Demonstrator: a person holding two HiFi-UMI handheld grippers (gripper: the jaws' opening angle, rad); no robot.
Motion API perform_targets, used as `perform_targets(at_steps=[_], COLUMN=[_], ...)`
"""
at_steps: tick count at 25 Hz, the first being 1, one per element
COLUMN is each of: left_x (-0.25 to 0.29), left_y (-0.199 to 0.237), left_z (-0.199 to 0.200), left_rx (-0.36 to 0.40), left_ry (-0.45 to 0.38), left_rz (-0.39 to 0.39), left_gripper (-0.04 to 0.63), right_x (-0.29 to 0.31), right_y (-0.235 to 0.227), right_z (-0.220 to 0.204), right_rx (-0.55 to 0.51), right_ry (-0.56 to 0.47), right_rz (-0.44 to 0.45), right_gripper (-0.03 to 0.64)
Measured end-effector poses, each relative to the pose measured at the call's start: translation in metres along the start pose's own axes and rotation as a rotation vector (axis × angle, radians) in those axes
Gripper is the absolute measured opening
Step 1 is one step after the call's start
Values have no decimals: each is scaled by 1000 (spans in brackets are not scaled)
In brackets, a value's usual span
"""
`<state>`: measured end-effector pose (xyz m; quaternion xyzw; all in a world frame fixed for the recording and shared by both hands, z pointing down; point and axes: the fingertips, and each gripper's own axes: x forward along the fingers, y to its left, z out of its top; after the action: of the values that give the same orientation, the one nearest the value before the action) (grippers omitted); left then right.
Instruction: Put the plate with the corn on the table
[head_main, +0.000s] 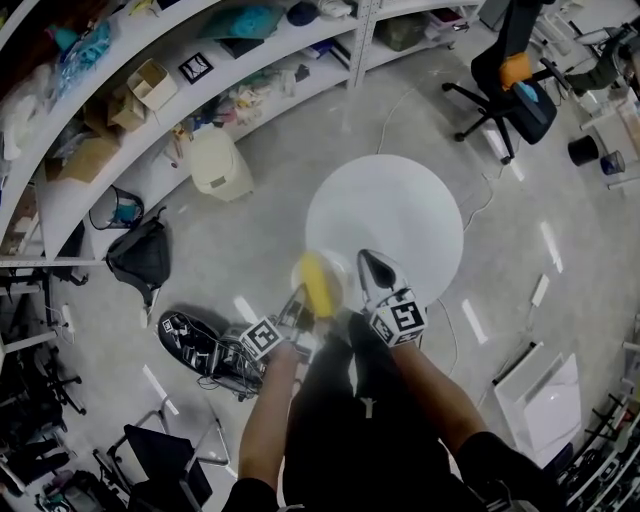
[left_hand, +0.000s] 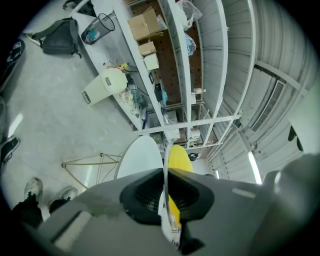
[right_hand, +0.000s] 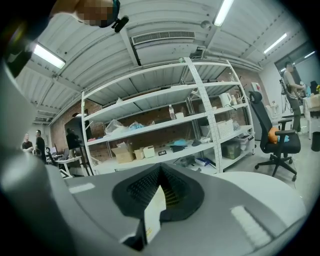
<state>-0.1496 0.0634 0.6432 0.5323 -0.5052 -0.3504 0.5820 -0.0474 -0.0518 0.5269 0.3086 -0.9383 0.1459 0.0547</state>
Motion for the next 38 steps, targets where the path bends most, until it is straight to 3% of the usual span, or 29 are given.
perform_targets(at_steps=[8,12,27,30,38], left_x=[10,17,30,35,34], left_y=[31,39,75,70,88], left_z=[-1,2,-1,-1,-7], left_rx=[-6,8,4,6,-2], left_ry=[14,12,28,30,37], left_rz=[29,-2,24,-6,47], left_gripper=[21,21,21,21,21], right_x=[5,6,2,3,10], right_y=[-12,-17,-35,-34,-32], right_z=[-25,-33,-60,-61,-64], right_rx=[17,19,46,43,41], right_ry=[14,19,41,45,52], right_rz=[-19,-25,-47,-40,-32], right_gripper=[8,8,8,8,8])
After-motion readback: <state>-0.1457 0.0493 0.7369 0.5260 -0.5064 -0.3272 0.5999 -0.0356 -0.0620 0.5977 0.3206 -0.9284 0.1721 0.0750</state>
